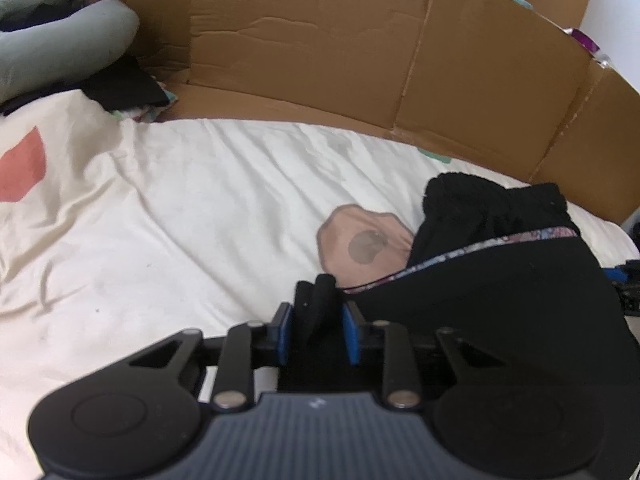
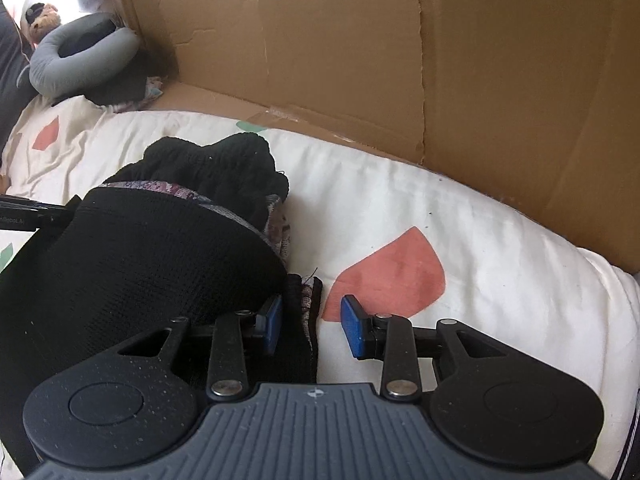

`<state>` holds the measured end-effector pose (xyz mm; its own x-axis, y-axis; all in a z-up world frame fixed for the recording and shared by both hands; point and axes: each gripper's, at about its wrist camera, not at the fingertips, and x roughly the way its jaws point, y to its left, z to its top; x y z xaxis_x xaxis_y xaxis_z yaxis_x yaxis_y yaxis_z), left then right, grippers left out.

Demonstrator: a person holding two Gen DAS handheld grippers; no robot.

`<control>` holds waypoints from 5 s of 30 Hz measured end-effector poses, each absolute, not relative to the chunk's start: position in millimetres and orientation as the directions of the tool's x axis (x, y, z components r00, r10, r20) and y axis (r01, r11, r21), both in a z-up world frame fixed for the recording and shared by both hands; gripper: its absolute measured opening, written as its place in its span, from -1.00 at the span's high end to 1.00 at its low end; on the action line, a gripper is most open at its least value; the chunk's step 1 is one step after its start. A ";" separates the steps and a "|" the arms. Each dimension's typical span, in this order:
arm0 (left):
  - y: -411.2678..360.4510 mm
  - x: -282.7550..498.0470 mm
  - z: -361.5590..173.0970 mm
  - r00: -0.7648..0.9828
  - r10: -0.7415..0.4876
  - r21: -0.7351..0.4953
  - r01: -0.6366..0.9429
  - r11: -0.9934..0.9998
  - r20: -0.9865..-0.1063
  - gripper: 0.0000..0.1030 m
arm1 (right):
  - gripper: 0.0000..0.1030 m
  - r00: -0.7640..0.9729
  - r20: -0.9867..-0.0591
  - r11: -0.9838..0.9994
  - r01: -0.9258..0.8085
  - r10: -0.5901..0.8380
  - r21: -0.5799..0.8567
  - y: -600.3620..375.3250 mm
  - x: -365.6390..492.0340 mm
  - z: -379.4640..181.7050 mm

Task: Fold clothes

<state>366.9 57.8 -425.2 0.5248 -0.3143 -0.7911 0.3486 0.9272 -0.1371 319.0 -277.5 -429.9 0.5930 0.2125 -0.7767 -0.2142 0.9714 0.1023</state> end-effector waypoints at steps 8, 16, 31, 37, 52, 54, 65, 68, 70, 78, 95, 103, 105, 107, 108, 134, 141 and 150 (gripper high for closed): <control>52.0 370.7 -424.8 0.507 -0.300 -0.135 0.335 0.932 -0.808 0.45 | 0.80 0.575 -0.792 0.960 -0.275 0.207 0.051 -262.9 320.3 -428.9; 48.3 359.4 -416.5 0.550 -0.283 -0.099 0.339 0.936 -0.786 0.81 | 0.85 0.614 -0.766 0.970 -0.237 0.188 0.049 -274.3 315.2 -420.5; 62.1 335.1 -362.9 0.678 -0.281 -0.048 0.342 0.939 -0.679 0.82 | 0.86 0.746 -0.636 0.976 -0.209 0.199 0.059 -297.5 292.6 -362.7; 58.2 343.3 -349.9 0.692 -0.299 -0.061 0.346 0.936 -0.658 0.82 | 0.86 0.775 -0.600 0.977 -0.204 0.199 0.062 -302.2 287.2 -345.2; 32.2 381.5 -355.1 0.652 -0.315 -0.018 0.420 0.907 -0.690 0.82 | 0.86 0.753 -0.640 0.985 -0.167 0.155 0.042 -314.0 308.8 -351.4; 29.2 385.2 -356.7 0.651 -0.314 -0.010 0.426 0.905 -0.691 0.82 | 0.86 0.749 -0.645 0.985 -0.173 0.151 0.031 -315.0 311.0 -351.8; 13.6 409.9 -375.5 0.615 -0.303 0.025 0.466 0.885 -0.729 0.82 | 0.86 0.704 -0.700 0.986 -0.169 0.123 0.003 -319.0 335.7 -365.2; 11.2 415.2 -386.7 0.597 -0.299 0.019 0.466 0.884 -0.745 0.82 | 0.86 0.689 -0.716 0.986 -0.165 0.113 -0.004 -318.7 340.1 -376.3; 10.7 418.0 -395.3 0.584 -0.296 0.014 0.466 0.885 -0.756 0.81 | 0.85 0.683 -0.723 0.986 -0.164 0.109 -0.006 -317.9 342.4 -383.6; 19.2 426.6 -414.7 0.576 -0.234 0.015 0.393 0.919 -0.784 0.07 | 0.78 0.659 -0.747 0.993 -0.117 0.086 0.011 -316.8 338.5 -412.8; 5.0 396.9 -367.8 0.637 -0.343 -0.092 0.393 0.915 -0.690 0.44 | 0.70 0.743 -0.636 0.976 -0.195 0.210 0.095 -291.1 322.1 -373.0; -30.8 382.6 -370.3 0.595 -0.409 -0.138 0.447 0.884 -0.691 0.61 | 0.69 0.722 -0.632 0.955 -0.277 0.282 0.110 -252.0 331.6 -371.9; -38.9 378.7 -372.5 0.576 -0.427 -0.144 0.471 0.870 -0.697 0.74 | 0.69 0.716 -0.633 0.948 -0.302 0.293 0.098 -242.6 332.7 -371.7; -46.3 378.2 -377.3 0.556 -0.434 -0.140 0.493 0.859 -0.709 0.74 | 0.69 0.700 -0.646 0.941 -0.325 0.305 0.093 -233.3 336.0 -373.6; -49.2 379.3 -380.2 0.551 -0.431 -0.132 0.499 0.856 -0.715 0.74 | 0.69 0.693 -0.653 0.938 -0.336 0.306 0.084 -229.2 337.3 -375.2; -90.0 357.3 -379.3 0.573 -0.444 -0.075 0.554 0.829 -0.689 0.80 | 0.57 0.660 -0.713 0.938 -0.347 0.236 -0.010 -227.6 370.8 -416.2; -91.4 358.1 -404.6 0.546 -0.447 -0.074 0.572 0.817 -0.709 0.74 | 0.57 0.668 -0.705 0.937 -0.348 0.240 -0.011 -227.3 370.1 -417.1; -86.7 362.2 -413.8 0.519 -0.458 -0.095 0.581 0.808 -0.722 0.75 | 0.36 0.669 -0.688 0.907 -0.420 0.281 -0.037 -231.2 339.8 -389.1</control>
